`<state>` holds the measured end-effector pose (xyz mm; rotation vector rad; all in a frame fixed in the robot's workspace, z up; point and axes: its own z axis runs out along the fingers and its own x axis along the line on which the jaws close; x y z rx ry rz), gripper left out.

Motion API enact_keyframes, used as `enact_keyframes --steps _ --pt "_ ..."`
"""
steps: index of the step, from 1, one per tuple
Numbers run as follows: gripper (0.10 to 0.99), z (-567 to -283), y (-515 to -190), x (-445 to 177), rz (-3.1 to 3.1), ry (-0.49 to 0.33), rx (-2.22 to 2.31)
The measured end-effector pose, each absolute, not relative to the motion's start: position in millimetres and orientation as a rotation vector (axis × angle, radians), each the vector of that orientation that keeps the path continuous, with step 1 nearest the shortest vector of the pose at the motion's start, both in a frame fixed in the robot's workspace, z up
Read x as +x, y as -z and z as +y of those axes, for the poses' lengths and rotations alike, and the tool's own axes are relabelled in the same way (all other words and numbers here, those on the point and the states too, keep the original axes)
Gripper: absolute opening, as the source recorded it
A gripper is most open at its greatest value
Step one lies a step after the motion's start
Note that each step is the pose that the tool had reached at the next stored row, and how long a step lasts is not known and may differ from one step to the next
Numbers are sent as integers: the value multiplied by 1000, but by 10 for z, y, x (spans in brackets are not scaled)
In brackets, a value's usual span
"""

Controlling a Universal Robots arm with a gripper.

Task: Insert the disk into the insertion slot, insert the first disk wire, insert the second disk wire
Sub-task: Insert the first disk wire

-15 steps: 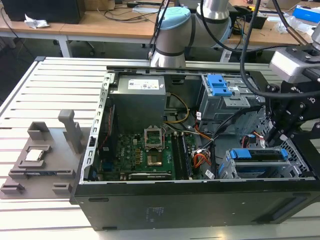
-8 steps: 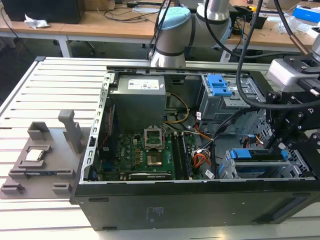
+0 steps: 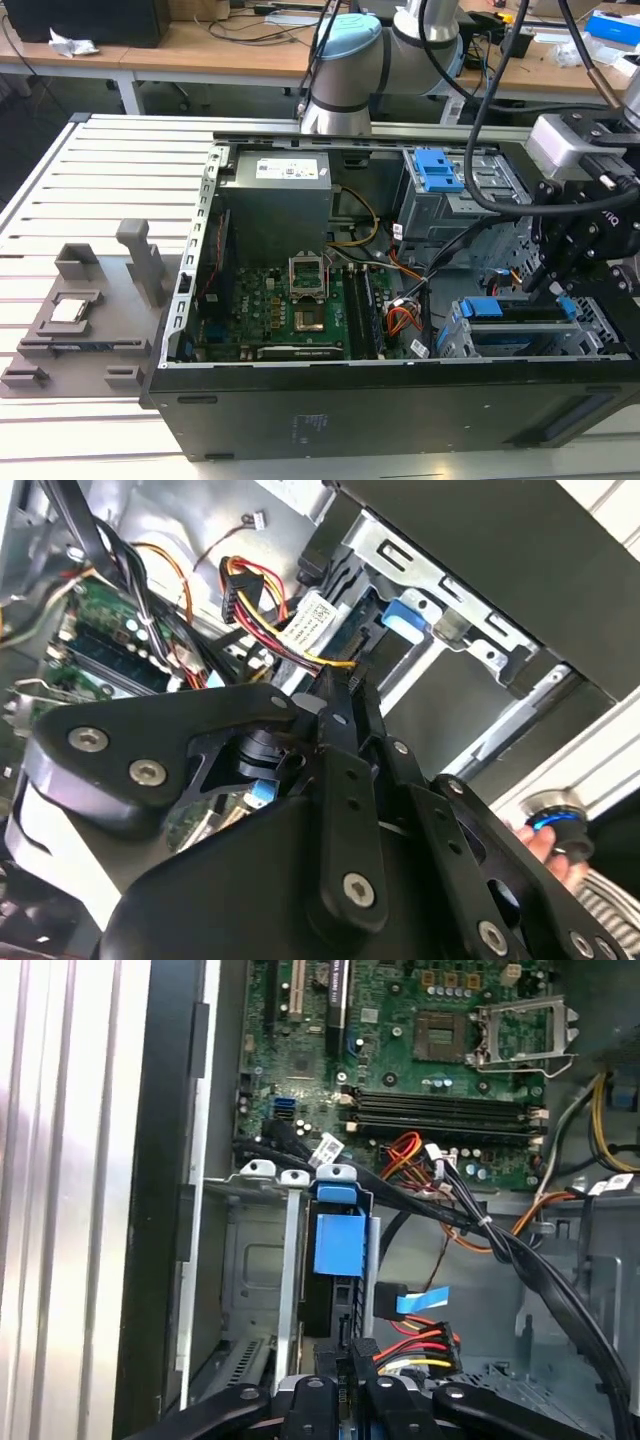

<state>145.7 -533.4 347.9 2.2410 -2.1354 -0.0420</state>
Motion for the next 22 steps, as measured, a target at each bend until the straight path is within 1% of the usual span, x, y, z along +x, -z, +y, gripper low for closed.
enact_keyframes --steps 5,22 --pt "173 -5335 -3441 1457 -2185 55 2203" --pt "173 -5337 -3392 1493 -2197 56 2192"
